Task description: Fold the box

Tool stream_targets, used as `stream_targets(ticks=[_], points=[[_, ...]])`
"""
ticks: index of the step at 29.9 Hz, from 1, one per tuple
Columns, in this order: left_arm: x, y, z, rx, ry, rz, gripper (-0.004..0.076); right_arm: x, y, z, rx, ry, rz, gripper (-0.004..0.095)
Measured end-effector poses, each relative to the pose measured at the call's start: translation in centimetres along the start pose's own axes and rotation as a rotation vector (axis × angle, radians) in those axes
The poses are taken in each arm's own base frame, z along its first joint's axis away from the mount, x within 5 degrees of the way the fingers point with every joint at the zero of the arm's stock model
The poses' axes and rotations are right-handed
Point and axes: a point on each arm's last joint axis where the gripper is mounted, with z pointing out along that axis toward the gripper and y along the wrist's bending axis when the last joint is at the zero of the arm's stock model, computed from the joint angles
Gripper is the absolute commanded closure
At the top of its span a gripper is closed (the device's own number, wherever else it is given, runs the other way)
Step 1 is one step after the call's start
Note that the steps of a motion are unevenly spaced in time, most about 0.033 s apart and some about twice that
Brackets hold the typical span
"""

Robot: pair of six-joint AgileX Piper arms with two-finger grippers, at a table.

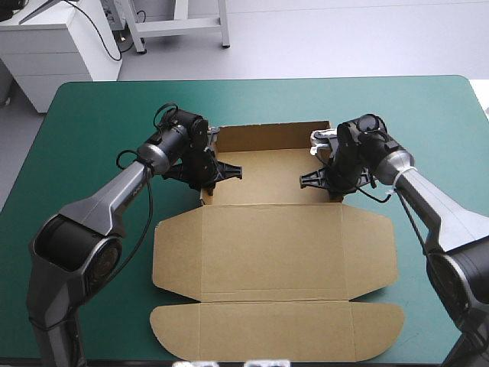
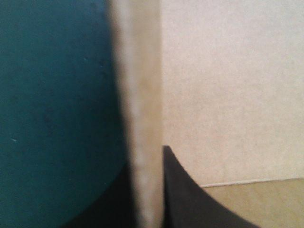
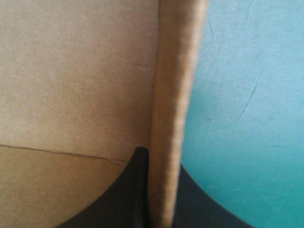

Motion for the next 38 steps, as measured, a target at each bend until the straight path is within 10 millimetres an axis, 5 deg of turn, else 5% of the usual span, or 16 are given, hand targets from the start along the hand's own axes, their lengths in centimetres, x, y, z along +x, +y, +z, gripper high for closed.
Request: stream_targets(ticks=[13,16,19,23,27,33,38], points=[[-0.1,0.2,0.0,-0.019,-0.004,0.013,0.0731,-0.3,0.3,1.0,-0.022,0.006,0.004,0.0915],[-0.1,0.3,0.0,-0.025,-0.006,0.016,0.0694,-0.3,0.3,1.0,-0.025,0.006,0.006,0.0843],[-0.1,0.3,0.0,-0.029,-0.007,0.033,0.0549,-0.2,0.3,1.0,-0.027,0.012,-0.001,0.0678],[-0.1,0.2,0.0,-0.020,-0.010,0.057,0.0235,-0.2,0.5,1.0,-0.045,0.018,-0.006,0.0387],[-0.4,0.0,-0.4,-0.010,-0.030,0.060,0.0080,-0.1,0.8,1.0,-0.067,0.023,-0.003,0.0187],[-1.1,-0.4,-2.0,0.005,-0.088,0.066,0.0111,-0.6,0.6,0.5,-0.046,-0.001,0.016,0.0163],[-2.3,-1.0,-4.9,0.037,-0.193,0.074,0.0164,-2.4,0.7,-2.4,-0.035,-0.095,0.024,0.0163]])
